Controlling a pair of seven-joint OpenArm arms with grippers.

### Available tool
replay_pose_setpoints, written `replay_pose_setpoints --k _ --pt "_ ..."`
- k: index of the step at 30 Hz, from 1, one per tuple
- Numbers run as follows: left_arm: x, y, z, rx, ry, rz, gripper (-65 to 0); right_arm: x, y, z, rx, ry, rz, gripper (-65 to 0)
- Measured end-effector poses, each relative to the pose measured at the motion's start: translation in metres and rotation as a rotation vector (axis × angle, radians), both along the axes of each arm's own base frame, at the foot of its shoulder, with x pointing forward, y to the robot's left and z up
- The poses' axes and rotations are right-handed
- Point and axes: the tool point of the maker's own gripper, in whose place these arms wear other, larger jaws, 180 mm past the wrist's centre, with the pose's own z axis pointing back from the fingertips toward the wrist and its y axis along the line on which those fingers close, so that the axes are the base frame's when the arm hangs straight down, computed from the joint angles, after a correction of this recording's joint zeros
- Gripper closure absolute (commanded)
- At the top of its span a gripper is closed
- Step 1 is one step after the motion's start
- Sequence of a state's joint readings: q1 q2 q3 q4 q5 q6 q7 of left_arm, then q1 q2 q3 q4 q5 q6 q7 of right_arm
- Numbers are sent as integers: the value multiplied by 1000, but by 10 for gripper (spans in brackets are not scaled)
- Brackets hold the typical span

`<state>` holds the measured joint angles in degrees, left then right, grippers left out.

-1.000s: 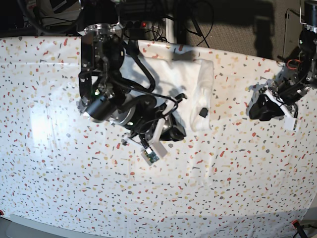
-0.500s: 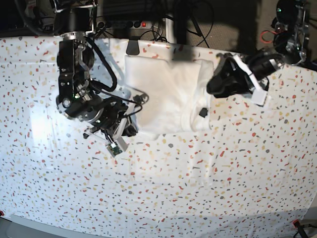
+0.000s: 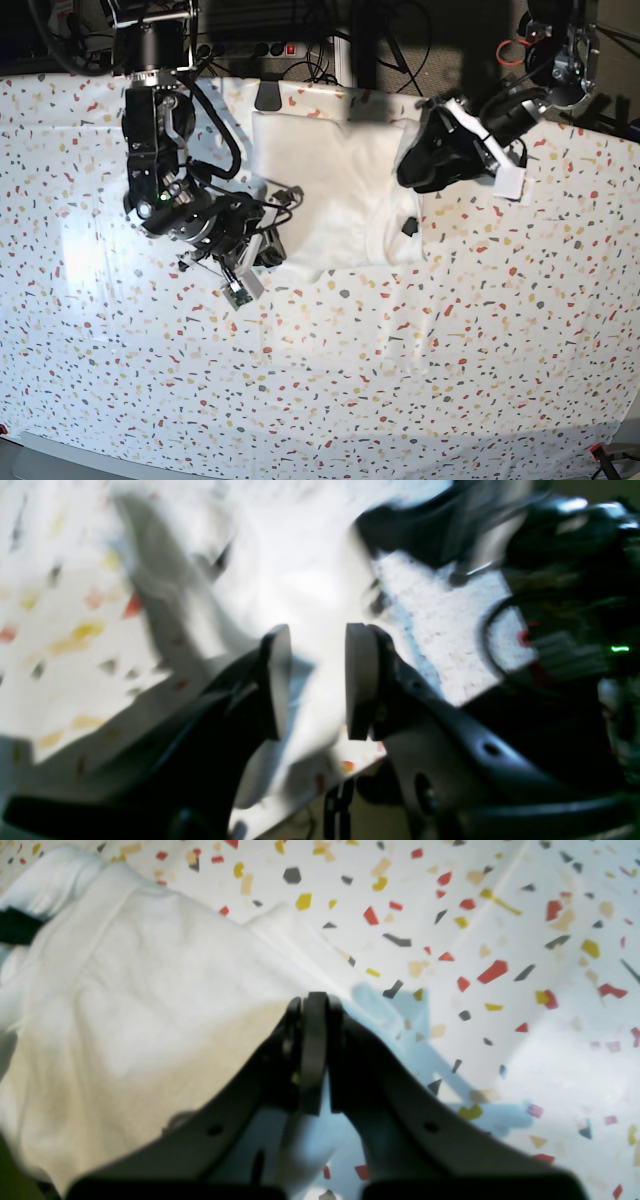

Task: Fold the T-shirt properly
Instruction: 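Press and tuck the folded bundle with both grippers, then lift the bundle edges with both grippers and set it down flat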

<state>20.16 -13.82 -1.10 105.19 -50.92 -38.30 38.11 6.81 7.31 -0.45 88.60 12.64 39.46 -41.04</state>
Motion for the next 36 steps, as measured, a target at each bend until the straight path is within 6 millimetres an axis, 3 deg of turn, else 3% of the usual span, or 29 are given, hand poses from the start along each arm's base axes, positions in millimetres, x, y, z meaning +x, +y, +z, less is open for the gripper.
replay_pose_setpoints --k 4,8,10,15,19,24,28,32,36 --pt "-20 -22 10 20 -33 -79 -175 4 -2 -13 2 39 -7 0" --pt "-41 -46 -9 124 -53 -173 -175 6 -4 -23 0 70 -12 0" --pt "-35 -50 -14 160 -81 -137 -175 6 -4 -22 1 68 -13 0" --pt "-1 -12 -53 393 -85 87 -176 6 -5 -23 -7 76 -12 0" --pt "20 10 -70 524 -88 150 -176 6 -4 -22 -4 75 -11 0" --pt "11 21 -106 576 -6 143 -175 6 -5 -23 -5 77 -12 0" --pt "9 23 -122 538 15 151 -176 2 -12 -28 -31 109 -12 0" --pt "21 24 -127 504 -19 166 -175 -6 -19 -36 -76 163 -12 0" --pt "53 28 -130 499 -36 184 -175 -14 -23 -44 -104 189 -10 0"
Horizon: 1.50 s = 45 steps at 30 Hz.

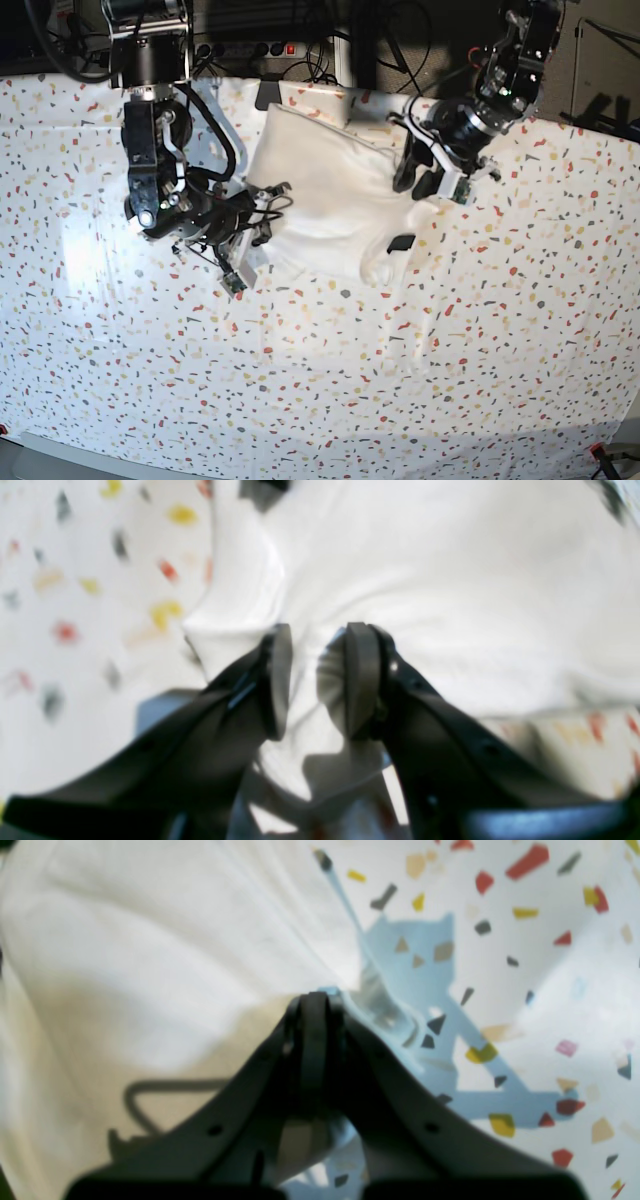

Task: Fold the T-shirt properly
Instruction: 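Lift the bundle edges with both grippers and set it down flat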

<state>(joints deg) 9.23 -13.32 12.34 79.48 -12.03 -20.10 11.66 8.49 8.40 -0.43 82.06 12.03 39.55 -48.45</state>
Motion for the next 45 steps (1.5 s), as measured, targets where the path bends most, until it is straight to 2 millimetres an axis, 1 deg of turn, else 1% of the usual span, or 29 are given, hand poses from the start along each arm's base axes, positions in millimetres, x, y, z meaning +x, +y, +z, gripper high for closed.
replay_pose_setpoints --k 4,9,11,13,15,19,21,24,27,29,31,33,34,35,37,39,41,43,45 --pt "39 10 -2 1 -19 21 -175 -15 5 -4 10 5 8 0" --pt "93 24 -1 25 -26 68 -175 -30 14 -1 44 -18 16 0" --pt "109 27 0 28 -27 77 -175 -34 18 -2 54 -13 16 0" --pt "124 30 3 38 -28 85 -175 -38 28 -4 77 -5 13 0" --pt "136 32 8 62 -25 79 -175 -38 43 -1 123 -16 9 0" --pt "152 36 18 101 -33 66 -175 -38 72 5 185 -17 7 0" --pt "157 38 21 117 -32 64 -175 -37 81 6 190 -25 6 0" --pt "162 40 28 94 -36 76 -175 -36 89 9 211 -30 5 0" --pt "160 33 35 51 -34 42 -174 -37 92 9 209 -29 15 0" --pt "162 25 47 10 -61 18 -174 -38 94 10 208 -30 23 0" --pt "165 22 67 -37 -99 2 -174 -38 94 11 208 -36 23 0" --pt "170 32 87 -76 -130 20 -173 -36 91 17 201 -56 25 0" --pt "172 41 95 -82 -141 30 -173 -34 90 22 199 -72 26 0" --pt "174 50 104 -95 -152 44 -173 -31 88 29 197 -94 27 0" --pt "173 67 114 -46 -154 35 -173 -27 89 47 220 -142 29 0" --pt "171 78 119 -8 -157 27 -173 -23 90 65 248 -189 33 0" --pt "162 79 122 -20 -162 17 -167 -21 87 75 240 -217 30 0" --pt "147 84 114 -13 -149 15 -144 -19 78 82 233 -238 8 0" --pt "129 90 107 -30 -133 36 -136 -17 68 90 258 -257 -28 0"
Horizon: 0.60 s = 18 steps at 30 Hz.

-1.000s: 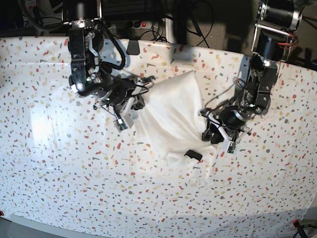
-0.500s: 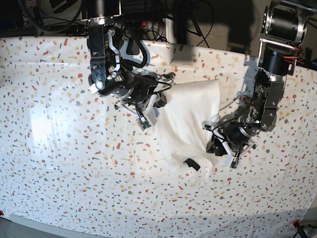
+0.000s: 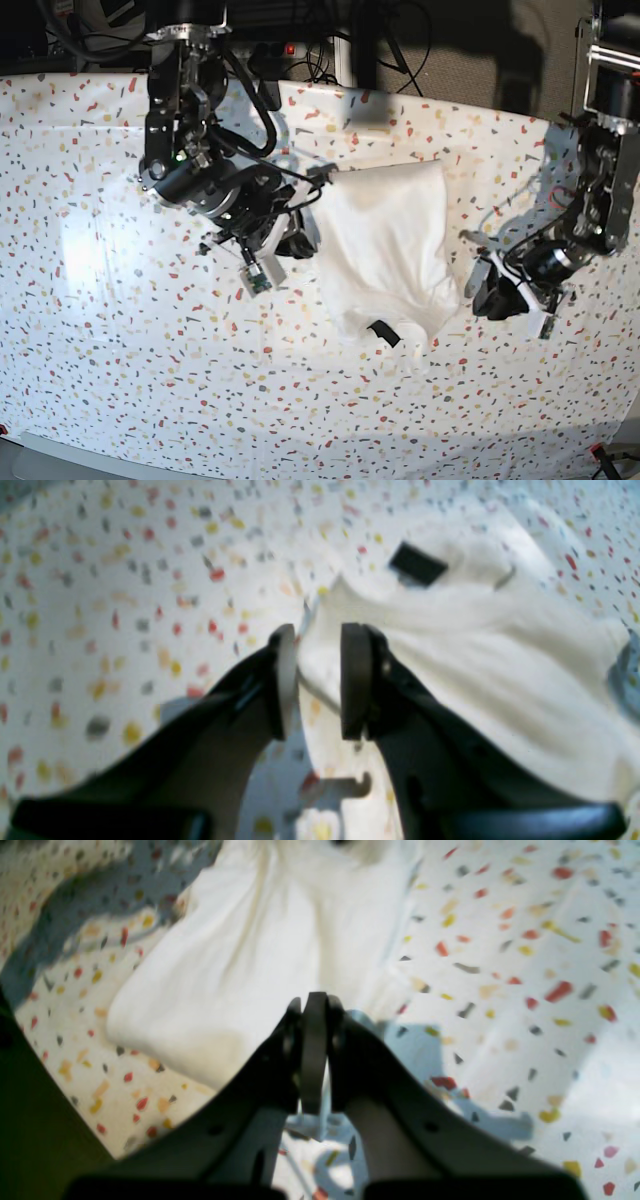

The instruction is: Fold the T-shirt properly

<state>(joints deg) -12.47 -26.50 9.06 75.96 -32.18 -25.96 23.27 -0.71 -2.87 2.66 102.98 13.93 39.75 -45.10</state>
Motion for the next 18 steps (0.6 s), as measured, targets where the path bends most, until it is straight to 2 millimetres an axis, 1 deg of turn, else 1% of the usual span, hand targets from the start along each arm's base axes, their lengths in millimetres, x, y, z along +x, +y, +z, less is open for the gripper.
replay_pose_setpoints --k 1,3,7,9,14,18 --pt "-9 5 0 -26 -2 19 -136 -1 -4 4 33 -4 -17 0" --pt "-24 16 6 -63 -20 61 -136 -3 -19 3 49 4 -63 0" --pt "-51 43 31 -86 -96 136 -136 -17 -54 -6 42 33 -165 0" --pt "-69 55 35 -74 -105 167 -136 -26 -67 -5 60 36 -205 0" --pt "-116 80 19 -29 -37 227 -136 -61 -98 -12 19 79 -290 0" --pt "-157 99 -4 -3 52 278 -136 -96 -119 -22 -25 137 -347 0"
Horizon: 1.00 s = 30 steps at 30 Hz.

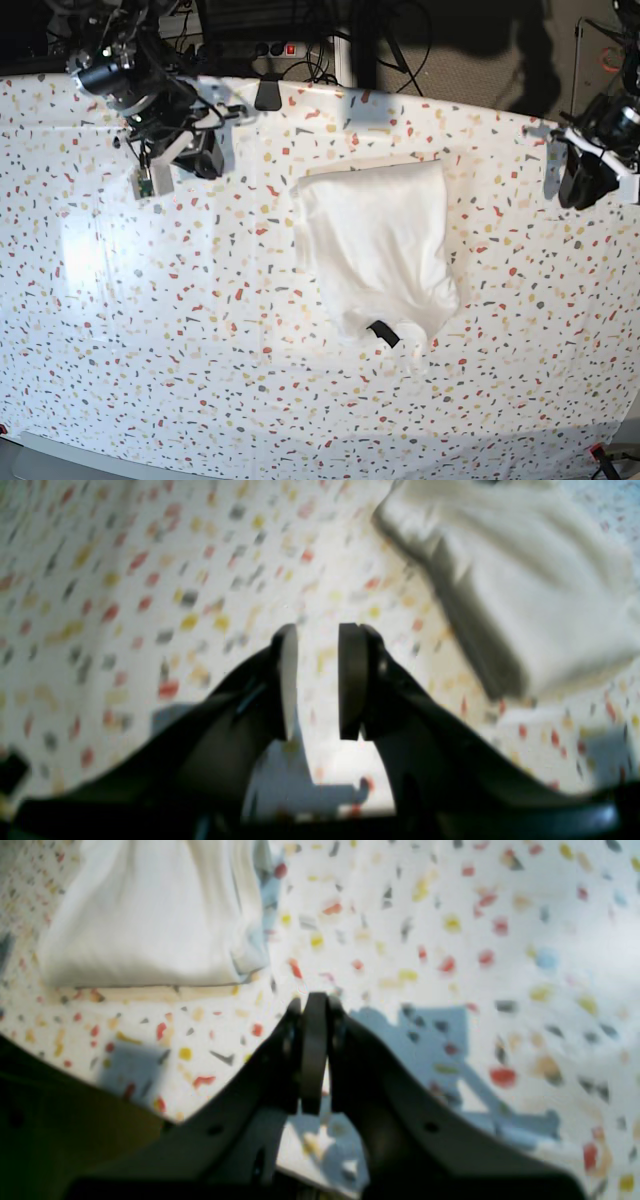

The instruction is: Fold the T-shirt properly

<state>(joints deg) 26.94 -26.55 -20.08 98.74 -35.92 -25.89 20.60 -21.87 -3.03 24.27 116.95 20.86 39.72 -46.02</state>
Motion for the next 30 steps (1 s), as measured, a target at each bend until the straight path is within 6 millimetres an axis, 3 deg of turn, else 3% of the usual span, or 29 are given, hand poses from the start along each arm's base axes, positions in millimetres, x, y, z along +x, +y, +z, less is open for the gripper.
replay_pose_setpoints --k 6,12,16,21,24,30 --pt "-65 18 -31 2 137 88 -136 -62 -15 -24 47 144 -64 0" --pt "-138 21 -61 16 296 175 -136 -115 -14 -38 82 242 -90 0" --pt "-163 26 -80 54 330 201 -136 -149 -15 -61 97 357 -110 0" --pt "-200 49 -123 23 420 307 -136 -186 -21 -110 114 500 -163 0" --pt "-219 49 -154 -45 498 334 -136 -208 -26 -144 96 567 -195 0" --pt "-261 52 -212 -90 666 429 -136 -226 -32 -201 143 665 -242 0"
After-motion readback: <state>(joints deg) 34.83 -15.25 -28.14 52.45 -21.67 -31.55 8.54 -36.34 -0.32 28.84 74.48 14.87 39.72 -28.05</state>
